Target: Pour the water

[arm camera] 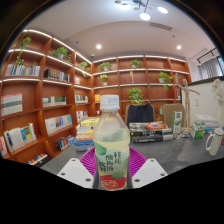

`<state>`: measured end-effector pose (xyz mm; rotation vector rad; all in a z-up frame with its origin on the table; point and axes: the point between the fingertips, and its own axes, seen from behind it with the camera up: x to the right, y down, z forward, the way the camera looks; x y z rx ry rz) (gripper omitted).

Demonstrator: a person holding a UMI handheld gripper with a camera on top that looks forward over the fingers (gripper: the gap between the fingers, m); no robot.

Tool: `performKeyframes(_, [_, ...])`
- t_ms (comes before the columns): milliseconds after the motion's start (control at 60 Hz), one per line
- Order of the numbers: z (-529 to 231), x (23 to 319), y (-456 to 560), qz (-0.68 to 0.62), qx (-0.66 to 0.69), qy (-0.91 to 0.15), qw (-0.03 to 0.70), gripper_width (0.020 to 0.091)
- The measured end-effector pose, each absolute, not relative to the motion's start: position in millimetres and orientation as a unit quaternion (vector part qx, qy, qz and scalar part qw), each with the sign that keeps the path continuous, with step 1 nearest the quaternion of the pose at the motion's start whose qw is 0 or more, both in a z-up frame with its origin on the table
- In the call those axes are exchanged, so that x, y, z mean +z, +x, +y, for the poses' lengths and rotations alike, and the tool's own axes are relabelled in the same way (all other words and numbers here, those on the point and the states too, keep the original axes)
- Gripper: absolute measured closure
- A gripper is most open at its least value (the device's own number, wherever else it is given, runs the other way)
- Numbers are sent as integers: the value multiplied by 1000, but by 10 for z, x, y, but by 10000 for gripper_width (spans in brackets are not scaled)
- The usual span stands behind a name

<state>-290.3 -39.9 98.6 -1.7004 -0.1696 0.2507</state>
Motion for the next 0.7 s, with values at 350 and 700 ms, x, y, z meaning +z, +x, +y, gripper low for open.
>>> performKeyframes(350, [-484, 1338, -2048, 62, 231, -744, 624, 724])
performKeyframes(700, [-488, 1965, -376, 375, 452, -589, 556, 725])
